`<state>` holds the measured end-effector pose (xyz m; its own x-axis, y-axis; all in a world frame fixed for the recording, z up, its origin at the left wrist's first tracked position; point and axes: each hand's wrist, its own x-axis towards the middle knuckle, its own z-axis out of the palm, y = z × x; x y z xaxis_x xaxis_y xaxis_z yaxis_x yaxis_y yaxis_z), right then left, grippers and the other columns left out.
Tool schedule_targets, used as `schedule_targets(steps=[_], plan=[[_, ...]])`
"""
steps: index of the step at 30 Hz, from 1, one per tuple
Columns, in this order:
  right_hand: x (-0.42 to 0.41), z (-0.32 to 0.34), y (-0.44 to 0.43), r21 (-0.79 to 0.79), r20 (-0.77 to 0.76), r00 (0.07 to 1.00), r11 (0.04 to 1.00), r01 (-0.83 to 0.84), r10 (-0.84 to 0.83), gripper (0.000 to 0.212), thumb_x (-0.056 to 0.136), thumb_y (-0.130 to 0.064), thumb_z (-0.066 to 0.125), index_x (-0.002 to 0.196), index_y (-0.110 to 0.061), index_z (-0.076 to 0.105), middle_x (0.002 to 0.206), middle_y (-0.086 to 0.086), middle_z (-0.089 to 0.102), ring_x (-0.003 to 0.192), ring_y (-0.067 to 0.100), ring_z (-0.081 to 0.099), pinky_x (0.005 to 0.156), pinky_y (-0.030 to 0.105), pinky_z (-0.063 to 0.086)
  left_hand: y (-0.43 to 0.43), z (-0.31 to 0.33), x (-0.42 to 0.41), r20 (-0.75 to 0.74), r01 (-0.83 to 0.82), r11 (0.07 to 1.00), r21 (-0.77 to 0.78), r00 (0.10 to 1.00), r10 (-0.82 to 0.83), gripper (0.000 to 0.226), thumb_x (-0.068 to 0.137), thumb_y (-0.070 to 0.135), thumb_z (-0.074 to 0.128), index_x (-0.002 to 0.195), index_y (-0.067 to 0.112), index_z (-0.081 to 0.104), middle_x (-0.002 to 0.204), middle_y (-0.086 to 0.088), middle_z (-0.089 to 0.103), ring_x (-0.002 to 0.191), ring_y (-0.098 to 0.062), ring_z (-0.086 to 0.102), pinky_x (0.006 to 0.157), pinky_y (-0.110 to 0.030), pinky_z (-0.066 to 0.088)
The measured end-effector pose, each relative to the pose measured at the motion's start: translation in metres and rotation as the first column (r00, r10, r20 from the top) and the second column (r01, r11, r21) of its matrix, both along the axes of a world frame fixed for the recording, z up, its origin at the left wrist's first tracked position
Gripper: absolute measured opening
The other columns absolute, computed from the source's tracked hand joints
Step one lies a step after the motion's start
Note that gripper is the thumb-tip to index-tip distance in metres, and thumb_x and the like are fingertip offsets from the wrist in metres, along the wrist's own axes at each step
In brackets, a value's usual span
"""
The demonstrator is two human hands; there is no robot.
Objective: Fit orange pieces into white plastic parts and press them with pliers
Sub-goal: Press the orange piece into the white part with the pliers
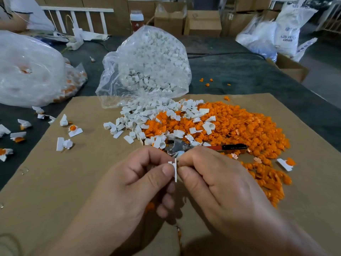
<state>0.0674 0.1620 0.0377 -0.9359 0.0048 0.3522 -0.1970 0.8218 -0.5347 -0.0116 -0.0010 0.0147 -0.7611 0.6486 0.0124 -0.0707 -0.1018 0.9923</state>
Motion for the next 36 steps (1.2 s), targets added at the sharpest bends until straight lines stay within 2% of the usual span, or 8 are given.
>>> schedule_targets(steps=[5,10,13,15,21,27,32,36], plan=[[0.002,0.001,-0.006,-0.391,0.175,0.984,0.919,0.043,0.029,0.026,0.096,-0.044,0.042,0.076,-0.033,0.054,0.063,-0.013,0.056,0.056,0.004,0.053,0.046,0.018,0.039,-0.006,-0.003,0.002,-0.372,-0.094,0.992,-0.082,0.926,0.058,0.042,0.077,0.071,0.065,0.097,0.035,0.070,0.068,0.001,0.068,0.058,-0.017,0.067,0.051,-0.032,0.054],[-0.002,0.009,-0.005,-0.860,0.490,0.791,0.352,0.370,0.365,0.034,0.092,-0.027,0.043,0.059,-0.022,0.049,0.045,-0.002,0.037,0.034,0.012,0.028,0.037,0.019,0.022,-0.003,-0.006,0.006,-0.806,-0.238,0.964,-0.121,0.591,0.045,0.024,0.097,0.059,0.047,0.108,0.041,0.060,0.086,0.020,0.065,0.069,-0.005,0.065,0.052,-0.026,0.051],[0.001,0.004,-0.003,-0.705,0.442,0.881,0.673,0.225,0.169,0.028,0.088,-0.044,0.047,0.073,-0.023,0.057,0.053,-0.005,0.053,0.042,0.010,0.047,0.040,0.028,0.038,-0.002,0.000,0.008,-0.663,-0.241,0.964,-0.117,0.741,0.104,0.028,0.087,0.063,0.058,0.099,0.039,0.066,0.077,0.014,0.068,0.063,-0.007,0.066,0.053,-0.027,0.054],[0.003,0.002,-0.001,-0.186,0.168,0.986,0.981,0.047,-0.016,0.021,0.091,-0.054,0.041,0.091,-0.037,0.054,0.077,-0.014,0.058,0.064,0.005,0.056,0.050,0.023,0.044,-0.001,0.001,0.004,-0.295,-0.148,0.987,-0.055,0.947,0.125,0.027,0.071,0.052,0.069,0.086,0.029,0.072,0.064,0.001,0.066,0.052,-0.015,0.063,0.046,-0.029,0.050],[0.004,0.002,-0.001,0.084,-0.004,0.999,0.996,-0.039,0.039,0.022,0.098,-0.043,0.036,0.091,-0.032,0.053,0.082,-0.014,0.050,0.071,0.009,0.053,0.055,0.030,0.045,0.000,-0.004,-0.003,0.063,0.014,0.997,0.078,0.998,-0.019,0.027,0.067,0.041,0.078,0.078,0.017,0.072,0.057,-0.007,0.060,0.042,-0.018,0.057,0.037,-0.023,0.044],[0.001,0.009,-0.006,-0.784,0.472,0.845,0.558,0.272,0.251,0.031,0.090,-0.027,0.050,0.060,-0.020,0.054,0.042,-0.005,0.043,0.032,0.011,0.033,0.039,0.024,0.022,-0.007,-0.024,-0.004,-0.580,-0.127,0.990,-0.063,0.812,0.067,0.036,0.090,0.064,0.061,0.107,0.033,0.069,0.079,0.001,0.070,0.059,-0.019,0.065,0.049,-0.037,0.054],[0.005,0.004,0.000,-0.345,0.171,0.984,0.938,0.018,0.044,0.022,0.096,-0.041,0.049,0.077,-0.033,0.057,0.067,-0.014,0.058,0.061,0.004,0.056,0.048,0.013,0.039,-0.006,-0.012,-0.005,-0.255,-0.036,0.997,-0.074,0.967,0.016,0.046,0.074,0.068,0.073,0.097,0.029,0.072,0.069,-0.005,0.070,0.058,-0.022,0.069,0.053,-0.028,0.055],[0.003,0.000,0.000,-0.211,0.064,0.998,0.977,0.038,-0.026,0.020,0.093,-0.049,0.045,0.085,-0.035,0.056,0.079,-0.014,0.059,0.075,0.005,0.058,0.059,0.014,0.043,0.001,-0.003,-0.004,-0.072,-0.096,0.994,0.046,0.993,0.099,0.011,0.077,0.032,0.077,0.082,0.023,0.075,0.066,-0.009,0.069,0.055,-0.019,0.067,0.050,-0.024,0.053]])
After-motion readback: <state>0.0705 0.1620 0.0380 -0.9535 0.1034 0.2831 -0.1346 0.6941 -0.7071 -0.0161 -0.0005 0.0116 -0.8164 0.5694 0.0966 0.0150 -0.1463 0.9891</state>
